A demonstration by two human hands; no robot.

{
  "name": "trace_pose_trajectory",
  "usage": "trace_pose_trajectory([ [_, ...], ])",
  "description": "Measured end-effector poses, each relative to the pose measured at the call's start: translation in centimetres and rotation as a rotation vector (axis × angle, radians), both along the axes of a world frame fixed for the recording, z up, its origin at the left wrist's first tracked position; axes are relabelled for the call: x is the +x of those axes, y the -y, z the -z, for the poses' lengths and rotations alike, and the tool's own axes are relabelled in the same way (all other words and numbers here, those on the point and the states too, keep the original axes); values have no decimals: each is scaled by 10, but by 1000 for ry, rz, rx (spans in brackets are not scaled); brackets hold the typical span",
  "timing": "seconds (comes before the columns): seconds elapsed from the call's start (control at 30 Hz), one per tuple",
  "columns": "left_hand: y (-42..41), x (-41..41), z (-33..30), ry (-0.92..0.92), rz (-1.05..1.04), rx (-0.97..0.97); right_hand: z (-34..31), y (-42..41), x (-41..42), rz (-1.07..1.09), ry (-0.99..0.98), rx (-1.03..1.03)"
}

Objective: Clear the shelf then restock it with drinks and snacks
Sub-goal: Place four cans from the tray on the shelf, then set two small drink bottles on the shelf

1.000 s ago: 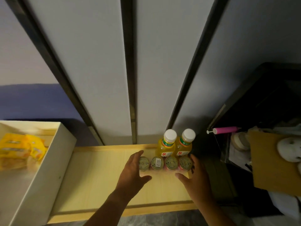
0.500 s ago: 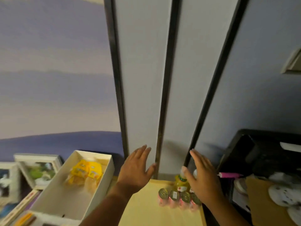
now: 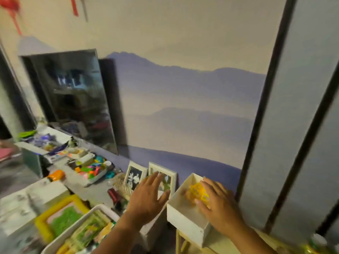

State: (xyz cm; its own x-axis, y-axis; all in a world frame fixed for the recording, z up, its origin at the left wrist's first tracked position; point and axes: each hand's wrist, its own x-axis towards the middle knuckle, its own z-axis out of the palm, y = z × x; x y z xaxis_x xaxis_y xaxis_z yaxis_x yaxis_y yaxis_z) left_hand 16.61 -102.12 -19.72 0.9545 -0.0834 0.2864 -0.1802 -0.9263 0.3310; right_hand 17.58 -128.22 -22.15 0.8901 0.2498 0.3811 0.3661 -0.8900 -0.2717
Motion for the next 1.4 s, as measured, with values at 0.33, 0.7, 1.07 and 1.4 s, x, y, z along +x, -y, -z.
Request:
trace_pose_trajectory([
  [0.33,-337,-114,-8,-77,-257,36,-30,-350,-39,-273,-57,-21],
  [0.7,-523,-78,20,-151,-262,12,5,-533,1,-253,-138,-39],
  [1.07,-577,69,80,-338,40,126,94,-584,74,22,-359,75],
  [1.4,-570,140,201,-513,407,111,189,-600,57,430,-608,183],
])
